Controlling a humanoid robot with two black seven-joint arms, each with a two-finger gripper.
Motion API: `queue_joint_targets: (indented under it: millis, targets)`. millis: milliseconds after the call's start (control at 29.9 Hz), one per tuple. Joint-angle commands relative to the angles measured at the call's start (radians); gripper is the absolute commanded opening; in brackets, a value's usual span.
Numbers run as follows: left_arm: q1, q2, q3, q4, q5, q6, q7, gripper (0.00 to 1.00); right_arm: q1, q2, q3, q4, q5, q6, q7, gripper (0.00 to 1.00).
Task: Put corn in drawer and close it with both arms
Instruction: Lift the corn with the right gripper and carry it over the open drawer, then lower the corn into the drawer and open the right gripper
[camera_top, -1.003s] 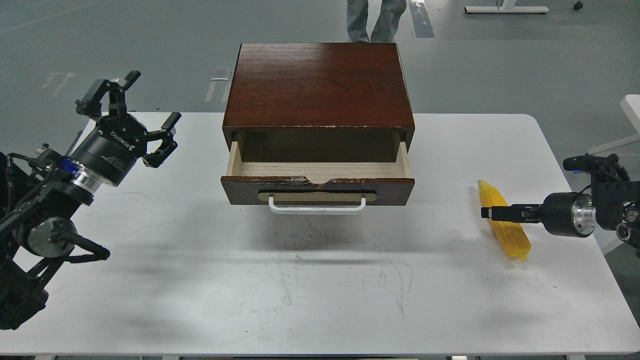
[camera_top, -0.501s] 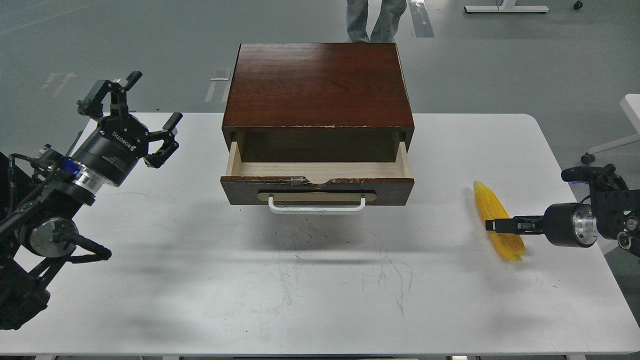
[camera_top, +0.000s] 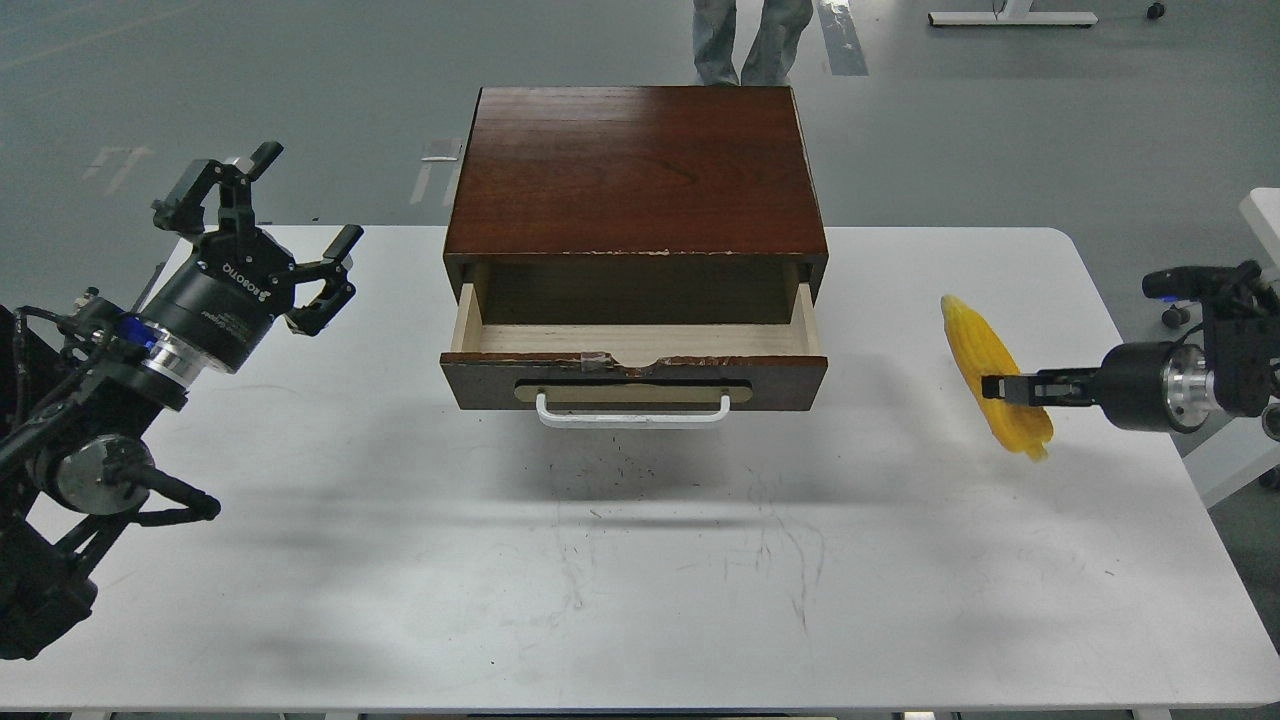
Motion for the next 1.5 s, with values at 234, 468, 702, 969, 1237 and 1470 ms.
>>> queue_joint_targets:
  millis: [234,468,702,969,1237,1470]
  targets:
    - [-0.003,0.002,-0.002,-0.001,-0.002,0.0,-0.001,1.0,0.406,0.026,-0.072,0.125,-0.005,0.096,0.0,0.05]
    - [-0.004,0.005,-0.004,-0.001,0.0,0.0,0.0,1.0,0.617,0.256,-0.255,0.144,-0.018,0.089,0.0,0.05]
    - [-0.003,0.005,-0.004,-0.001,0.0,0.0,0.001,1.0,0.7,0.431,-0.318,0.172,-0.067,0.07,0.0,0.05]
    - [-0.003,0.013,-0.004,-0.001,0.0,0.0,0.001,1.0,0.72,0.553,-0.388,0.183,-0.2,-0.063,0.0,0.05]
    - [-0.003,0.02,-0.004,-0.001,-0.002,0.0,0.0,1.0,0.691,0.661,-0.473,0.149,-0.282,-0.163,0.0,0.05]
    - [-0.002,0.026,-0.004,-0.001,-0.002,0.0,-0.001,1.0,0.63,0.682,-0.474,0.105,-0.282,-0.163,0.0,0.1]
